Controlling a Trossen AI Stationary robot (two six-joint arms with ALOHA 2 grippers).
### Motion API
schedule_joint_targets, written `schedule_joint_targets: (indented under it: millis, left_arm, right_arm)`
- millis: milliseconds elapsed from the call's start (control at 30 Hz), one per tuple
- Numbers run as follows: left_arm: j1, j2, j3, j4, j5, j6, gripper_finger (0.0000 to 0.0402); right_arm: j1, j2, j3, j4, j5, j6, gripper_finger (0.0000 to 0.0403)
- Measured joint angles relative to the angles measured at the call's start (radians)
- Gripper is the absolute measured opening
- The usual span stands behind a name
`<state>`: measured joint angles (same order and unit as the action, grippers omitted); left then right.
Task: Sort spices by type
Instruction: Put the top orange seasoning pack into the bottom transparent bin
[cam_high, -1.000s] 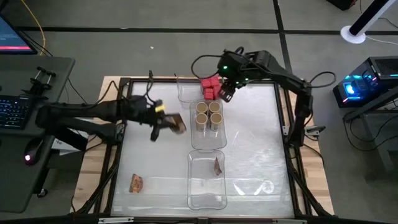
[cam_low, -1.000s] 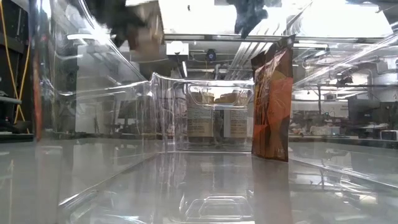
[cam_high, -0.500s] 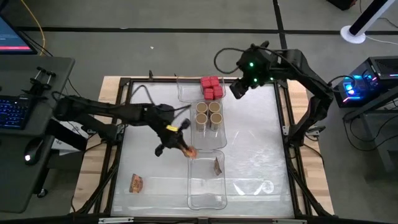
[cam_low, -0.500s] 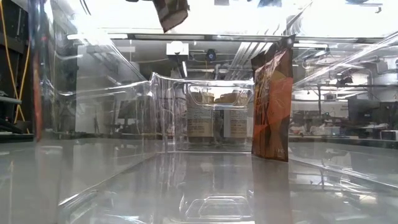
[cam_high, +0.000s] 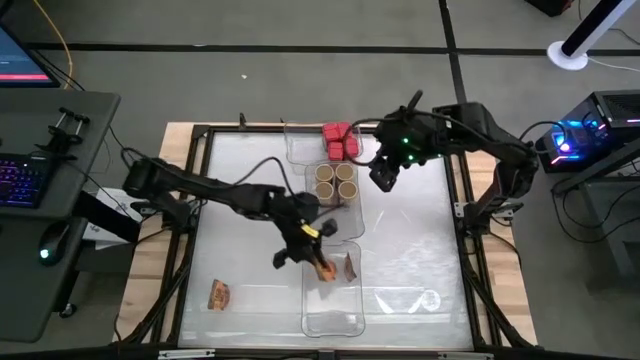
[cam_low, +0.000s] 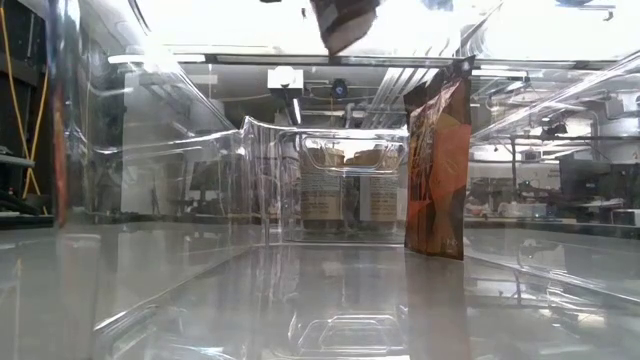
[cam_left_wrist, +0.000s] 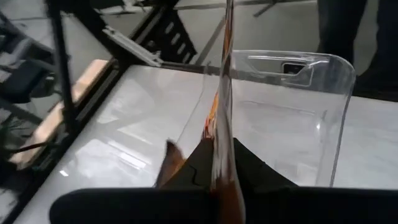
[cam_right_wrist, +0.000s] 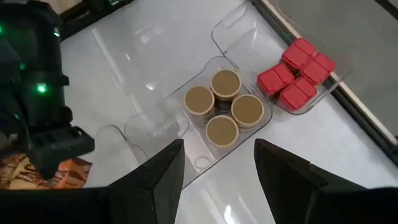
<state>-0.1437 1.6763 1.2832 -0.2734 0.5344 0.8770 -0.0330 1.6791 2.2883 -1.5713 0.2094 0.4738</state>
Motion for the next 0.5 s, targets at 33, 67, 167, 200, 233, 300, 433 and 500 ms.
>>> schedule_joint_targets:
  millis: [33,67,167,200,233,300,433,500]
  left_arm:
    - [-0.008,0.020,0.016,-0.005,-0.002,-0.003,0.0000]
    - [-0.015,0.039,0.033,-0.012,-0.008,-0.004,0.0000]
    - [-0.035,0.083,0.063,-0.032,-0.040,0.012,0.0000]
    - [-0.041,0.097,0.070,-0.029,-0.058,0.011,0.0000]
    - [-0.048,0.111,0.077,-0.028,-0.090,-0.010,0.0000]
    - [-0.057,0.136,0.093,-0.035,-0.164,-0.092,0.0001]
    - [-0.061,0.141,0.108,-0.086,-0.203,-0.146,0.0001]
    - [-0.060,0.139,0.110,-0.109,-0.175,-0.087,0.0001]
  right_arm:
    - [0.005,0.000,0.000,0.000,0.000,-0.011,0.0191]
    - [0.008,0.000,0.000,0.000,0.000,-0.019,0.0191]
    - [0.010,0.000,0.000,0.001,0.000,-0.008,0.0191]
    - [0.010,0.000,0.000,0.000,0.001,0.000,0.0191]
    - [0.010,0.000,0.000,0.000,0.003,0.016,0.0191]
    - [0.013,0.000,0.000,0.000,0.027,0.047,0.0191]
    - [0.025,0.000,0.000,0.001,0.075,0.068,0.0191]
    - [0.028,0.000,0.000,0.000,0.092,0.073,0.0191]
